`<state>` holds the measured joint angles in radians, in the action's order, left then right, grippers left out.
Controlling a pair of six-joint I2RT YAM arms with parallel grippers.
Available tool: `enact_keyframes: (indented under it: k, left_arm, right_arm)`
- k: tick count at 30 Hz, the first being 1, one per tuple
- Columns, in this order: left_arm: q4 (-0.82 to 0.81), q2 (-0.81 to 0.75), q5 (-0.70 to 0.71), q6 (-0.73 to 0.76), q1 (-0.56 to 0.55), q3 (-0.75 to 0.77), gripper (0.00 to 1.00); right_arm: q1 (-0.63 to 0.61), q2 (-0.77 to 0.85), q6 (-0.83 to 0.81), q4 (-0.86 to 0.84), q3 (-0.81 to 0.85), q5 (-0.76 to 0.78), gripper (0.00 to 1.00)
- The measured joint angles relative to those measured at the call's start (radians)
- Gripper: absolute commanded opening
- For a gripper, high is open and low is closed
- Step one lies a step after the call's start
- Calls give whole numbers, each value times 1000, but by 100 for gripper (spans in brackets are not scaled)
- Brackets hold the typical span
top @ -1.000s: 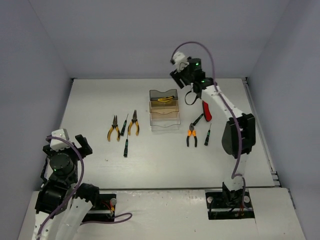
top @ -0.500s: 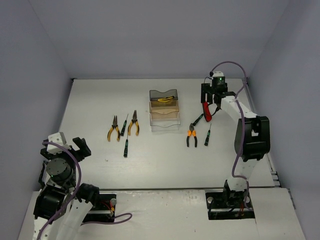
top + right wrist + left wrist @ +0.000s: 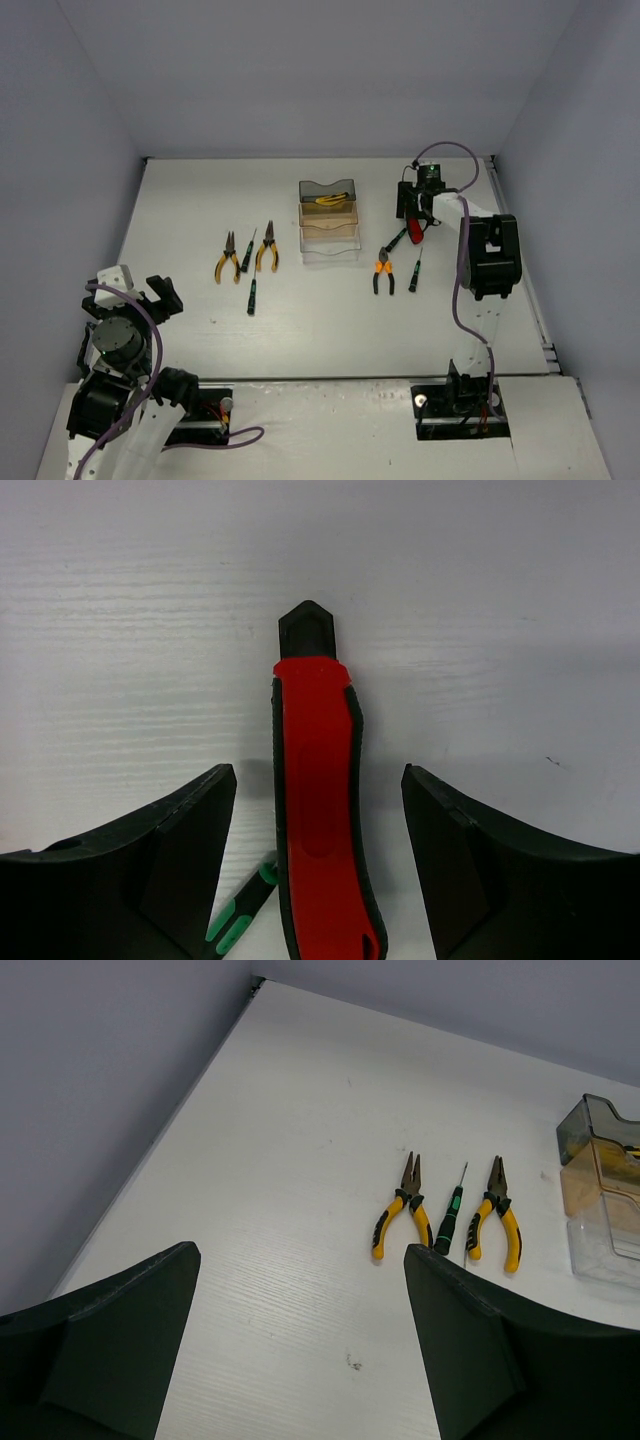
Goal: Sort the tools into containers
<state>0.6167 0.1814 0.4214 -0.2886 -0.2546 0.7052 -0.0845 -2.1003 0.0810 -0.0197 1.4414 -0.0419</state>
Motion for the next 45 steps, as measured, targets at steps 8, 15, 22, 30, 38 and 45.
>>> enact_keyframes:
  k: [8,15,22,30,38,45]
  left_arm:
    - [0,0,-3,0,-2,0,81]
    - [0,0,-3,0,-2,0,81]
    - [0,0,-3,0,-2,0,81]
    - [0,0,-2,0,-2,0,81]
    - [0,5,-2,0,-2,0,80]
    - [0,29,-2,0,-2,0,80]
  right_arm:
    - [0,-32,-7,-14,19,-3,38]
    - [0,-32,-38,-14,19,-2,3]
    - [-12,-11,-125,7,36,-24,0]
    - [-135,98,-460,19,221,-187,0]
    - [-238,100,-789,3,345,-509,0]
    - [-255,-30,-976,10,420,-720,0]
